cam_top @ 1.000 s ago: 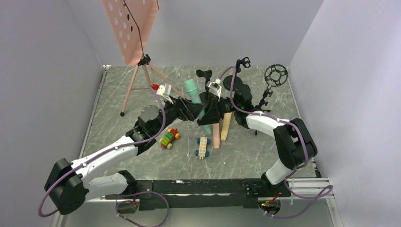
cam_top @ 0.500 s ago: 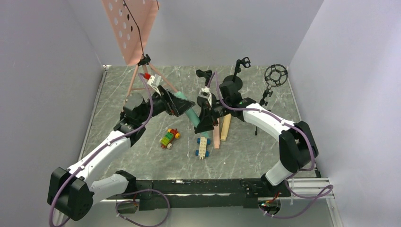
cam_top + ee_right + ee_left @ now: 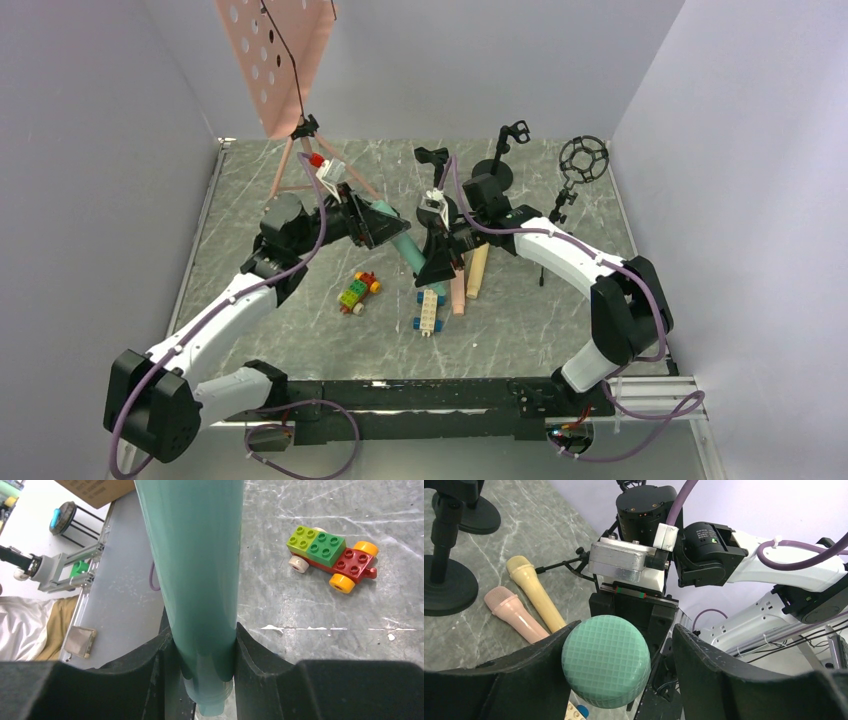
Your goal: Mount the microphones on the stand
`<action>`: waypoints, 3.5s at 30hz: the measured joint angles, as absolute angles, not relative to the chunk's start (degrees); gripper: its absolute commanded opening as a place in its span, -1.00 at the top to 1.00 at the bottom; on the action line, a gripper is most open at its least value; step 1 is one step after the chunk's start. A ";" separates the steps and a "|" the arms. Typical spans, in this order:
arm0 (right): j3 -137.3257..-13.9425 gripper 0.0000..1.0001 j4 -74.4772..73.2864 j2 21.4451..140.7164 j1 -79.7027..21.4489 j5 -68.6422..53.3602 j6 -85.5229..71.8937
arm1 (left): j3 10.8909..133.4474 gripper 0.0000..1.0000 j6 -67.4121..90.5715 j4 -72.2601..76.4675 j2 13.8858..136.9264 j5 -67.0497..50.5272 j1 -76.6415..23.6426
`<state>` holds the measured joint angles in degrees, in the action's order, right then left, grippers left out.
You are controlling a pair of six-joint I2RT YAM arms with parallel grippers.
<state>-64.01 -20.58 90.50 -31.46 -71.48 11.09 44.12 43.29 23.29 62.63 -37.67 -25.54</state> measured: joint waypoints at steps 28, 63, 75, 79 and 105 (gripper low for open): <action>-83.15 -1.00 -41.95 91.61 -25.74 -60.10 29.39 | 48.66 0.92 23.20 -1.37 50.41 -35.14 -25.06; -106.34 -0.98 -23.62 114.93 -15.84 -47.86 34.46 | 42.41 0.94 1.91 -16.88 39.94 -28.45 -23.66; -99.74 -0.99 -14.41 115.70 -15.33 -49.89 24.56 | 42.37 0.94 1.93 -16.86 39.81 -28.69 -22.92; -94.30 -0.98 -11.42 115.74 -14.17 -51.59 21.34 | 42.37 0.94 1.93 -16.86 39.57 -28.69 -22.79; -92.01 -0.29 10.09 120.33 -13.98 -61.93 6.83 | 42.37 0.94 5.67 -16.64 39.83 -28.67 -22.68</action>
<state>-92.01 10.09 120.33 -13.98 -61.93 6.83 42.37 5.67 -16.64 39.83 -28.67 -22.68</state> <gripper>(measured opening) 0.626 0.523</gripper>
